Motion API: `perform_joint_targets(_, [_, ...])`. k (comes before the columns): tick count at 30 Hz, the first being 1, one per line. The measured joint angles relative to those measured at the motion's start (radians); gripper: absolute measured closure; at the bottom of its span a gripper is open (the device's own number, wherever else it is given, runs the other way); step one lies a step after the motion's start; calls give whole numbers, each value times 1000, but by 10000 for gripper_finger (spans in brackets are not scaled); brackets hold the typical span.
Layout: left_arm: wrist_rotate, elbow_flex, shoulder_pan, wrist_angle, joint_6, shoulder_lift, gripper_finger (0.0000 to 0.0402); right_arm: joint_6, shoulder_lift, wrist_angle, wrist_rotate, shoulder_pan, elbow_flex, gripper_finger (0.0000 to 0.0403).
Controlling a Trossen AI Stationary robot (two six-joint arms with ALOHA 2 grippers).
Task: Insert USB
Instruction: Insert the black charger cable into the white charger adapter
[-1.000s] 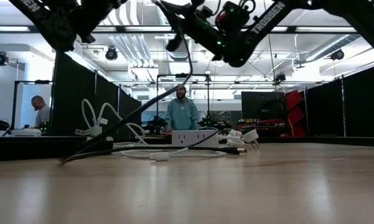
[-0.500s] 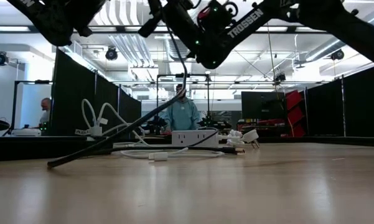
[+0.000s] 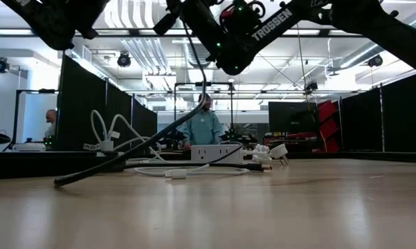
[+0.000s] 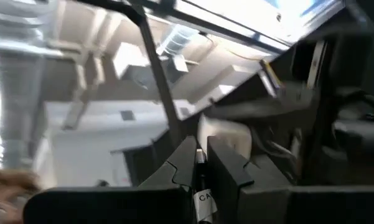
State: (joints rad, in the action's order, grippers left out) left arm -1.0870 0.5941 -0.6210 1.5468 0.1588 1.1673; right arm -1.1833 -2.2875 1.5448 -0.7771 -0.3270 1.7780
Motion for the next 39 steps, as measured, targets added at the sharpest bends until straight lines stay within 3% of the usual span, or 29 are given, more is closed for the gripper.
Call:
perform_joint_targets(4, [116, 0, -1, -58, -4, 3, 258, 100, -4, -81, -9, 6, 0, 389])
perform_joint_targets(13, [-62, -2, -1, -92, 103, -9, 258, 108, -5, -77, 34, 24, 0, 389])
perform_joint_targets(22, [-95, -2, -1, -91, 199, -5, 258, 111, -5, -106, 66, 51, 0, 389])
perform_joint_targets(39, [-121, -2, 23, -77, 196, -19, 258, 113, -5, -97, 70, 68, 0, 389])
